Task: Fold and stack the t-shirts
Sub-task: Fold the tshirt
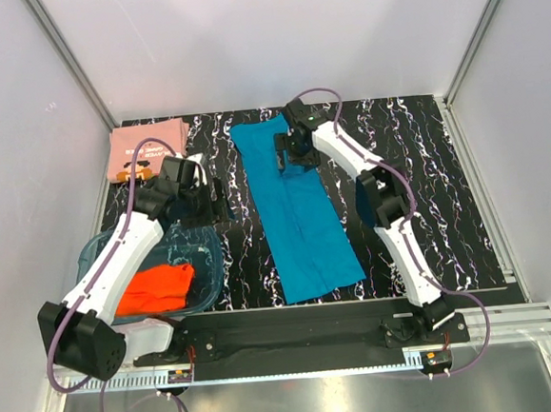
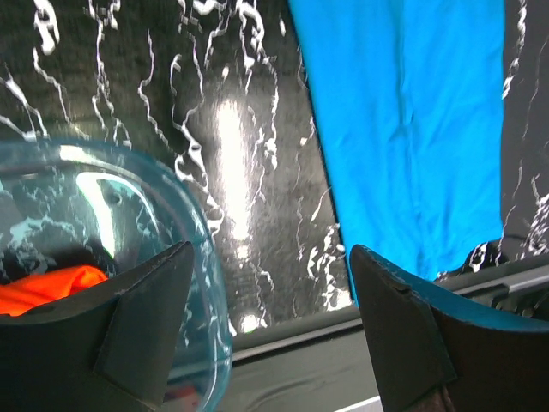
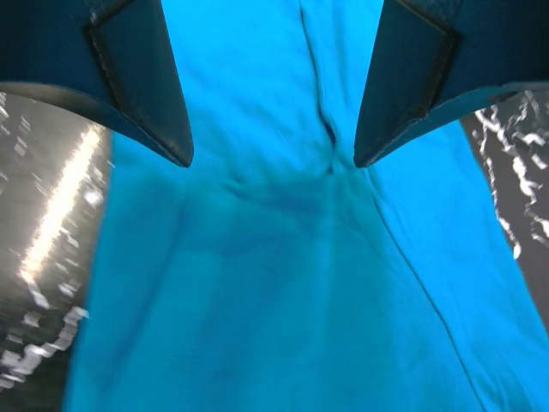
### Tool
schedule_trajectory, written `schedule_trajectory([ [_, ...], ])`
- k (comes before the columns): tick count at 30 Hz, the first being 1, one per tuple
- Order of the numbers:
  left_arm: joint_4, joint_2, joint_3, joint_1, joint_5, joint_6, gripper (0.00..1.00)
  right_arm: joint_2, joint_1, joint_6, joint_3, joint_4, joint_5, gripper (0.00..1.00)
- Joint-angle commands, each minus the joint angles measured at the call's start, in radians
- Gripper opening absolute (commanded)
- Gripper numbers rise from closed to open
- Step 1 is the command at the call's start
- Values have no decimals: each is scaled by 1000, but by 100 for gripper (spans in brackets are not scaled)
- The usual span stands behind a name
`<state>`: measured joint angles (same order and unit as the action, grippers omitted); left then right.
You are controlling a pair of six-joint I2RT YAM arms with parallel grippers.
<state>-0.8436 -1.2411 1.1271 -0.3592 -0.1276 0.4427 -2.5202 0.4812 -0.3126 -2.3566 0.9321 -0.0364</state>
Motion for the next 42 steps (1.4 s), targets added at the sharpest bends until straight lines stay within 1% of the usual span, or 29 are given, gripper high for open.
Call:
schedule_trajectory([
  [1,40,81,0,-1,-30,-28,80,-43,48,35,-82,-19,61,83],
  [5,25,86,7,0,-17,-44,80,-97,62,30,-108,-44,116,85],
  [9,15,72,11,0,-14,-55,80,-189,60,-8,-205,26,234,80],
  [11,15,57,8,2,-15,-58,80,-230,53,-75,-248,79,308,78],
  [12,15,51,8,0,-15,-58,80,-238,45,-110,-253,91,319,77],
  [13,14,43,8,2,-20,-58,80,-244,31,-187,-253,108,323,76],
  [16,17,19,8,2,-33,-56,80,-247,1,-307,-231,105,279,74],
  [19,17,-7,8,2,-55,-58,81,-270,-18,-362,-257,114,202,75],
  [20,17,-17,7,2,-73,-56,80,-273,-19,-362,-263,109,155,75],
  [22,24,-34,-3,0,-107,-56,80,-264,-18,-353,-262,91,115,76],
  [23,34,-38,-9,-1,-139,-55,80,-255,-16,-342,-242,74,57,77],
  [24,41,-43,-16,-3,-158,-53,80,-241,-15,-332,-228,59,38,77],
  [25,50,-56,-30,-13,-176,-56,79,-212,-10,-310,-204,45,38,78],
  [26,58,-66,-35,-23,-205,-56,79,-197,-10,-295,-195,43,-6,79],
  [29,55,-109,-43,-79,-219,-65,77,-117,-10,-229,-158,65,-33,82],
  [31,54,-124,-46,-134,-216,-71,77,-33,-12,-174,-124,86,-46,88],
  [33,61,-142,-65,-165,-219,-68,76,29,-12,-149,-110,114,-46,91],
  [34,75,-149,-76,-188,-225,-62,76,96,-10,-120,-83,141,-46,93],
  [36,92,-156,-121,-202,-242,-44,75,173,-12,-88,-38,166,-36,94],
  [37,113,-159,-134,-216,-251,-36,74,258,-13,-65,39,178,-31,95],
  [39,133,-166,-179,-227,-264,-7,73,349,-19,-45,146,185,-39,95],
  [40,147,-169,-196,-236,-273,8,73,447,-32,-25,275,180,-49,95],
  [42,201,-169,-243,-244,-311,65,72,553,-47,-8,438,148,-106,93],
])
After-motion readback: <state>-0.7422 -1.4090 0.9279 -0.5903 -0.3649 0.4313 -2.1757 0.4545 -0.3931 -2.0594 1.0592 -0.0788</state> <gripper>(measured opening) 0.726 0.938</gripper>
